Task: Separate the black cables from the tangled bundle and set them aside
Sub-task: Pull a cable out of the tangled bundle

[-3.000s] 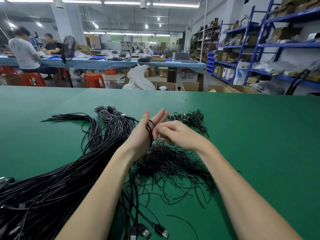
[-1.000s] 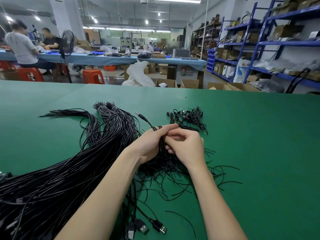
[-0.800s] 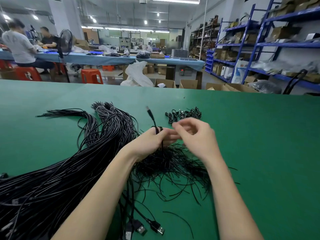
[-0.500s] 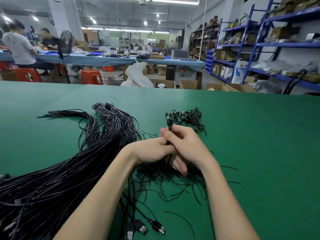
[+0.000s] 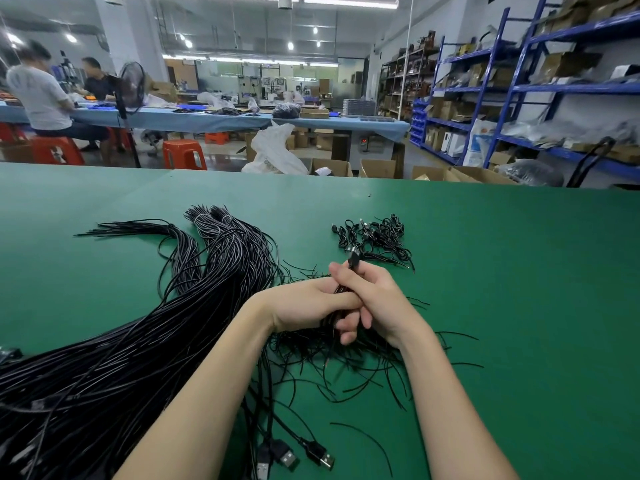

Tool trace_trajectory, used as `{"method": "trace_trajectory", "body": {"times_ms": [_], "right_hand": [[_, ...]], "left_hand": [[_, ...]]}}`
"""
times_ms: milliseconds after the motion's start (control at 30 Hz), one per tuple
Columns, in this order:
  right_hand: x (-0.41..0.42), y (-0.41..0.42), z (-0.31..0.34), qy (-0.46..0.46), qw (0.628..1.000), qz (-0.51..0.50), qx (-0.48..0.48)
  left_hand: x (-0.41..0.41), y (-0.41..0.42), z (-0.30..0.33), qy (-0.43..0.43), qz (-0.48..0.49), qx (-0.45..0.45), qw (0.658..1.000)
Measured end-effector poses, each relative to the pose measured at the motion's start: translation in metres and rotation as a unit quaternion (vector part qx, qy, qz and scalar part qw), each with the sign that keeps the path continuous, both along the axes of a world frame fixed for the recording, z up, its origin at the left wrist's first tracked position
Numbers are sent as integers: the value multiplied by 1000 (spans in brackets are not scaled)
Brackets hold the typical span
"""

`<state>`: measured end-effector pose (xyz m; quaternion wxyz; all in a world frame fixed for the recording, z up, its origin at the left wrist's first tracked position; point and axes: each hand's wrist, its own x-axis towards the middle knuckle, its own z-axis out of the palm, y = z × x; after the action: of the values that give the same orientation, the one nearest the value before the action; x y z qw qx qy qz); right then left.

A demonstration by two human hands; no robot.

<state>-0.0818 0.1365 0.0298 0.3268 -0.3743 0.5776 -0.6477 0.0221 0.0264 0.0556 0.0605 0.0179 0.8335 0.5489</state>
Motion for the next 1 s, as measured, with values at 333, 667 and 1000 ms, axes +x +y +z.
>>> {"method": "trace_trajectory", "body": {"times_ms": [333,667,1000], "right_hand": [[-15,-8,-14,-13,987,-155,-45],[-9,-14,-8,14,980,-197,-13],[-10,-19,-8,-25,969,-237,-60]], "left_hand": [[-12,-1,-4,87,155,-34,983],[-18,22,-6,-3,179,181,967],[-18,29,-9,-44,183,193,963]]}}
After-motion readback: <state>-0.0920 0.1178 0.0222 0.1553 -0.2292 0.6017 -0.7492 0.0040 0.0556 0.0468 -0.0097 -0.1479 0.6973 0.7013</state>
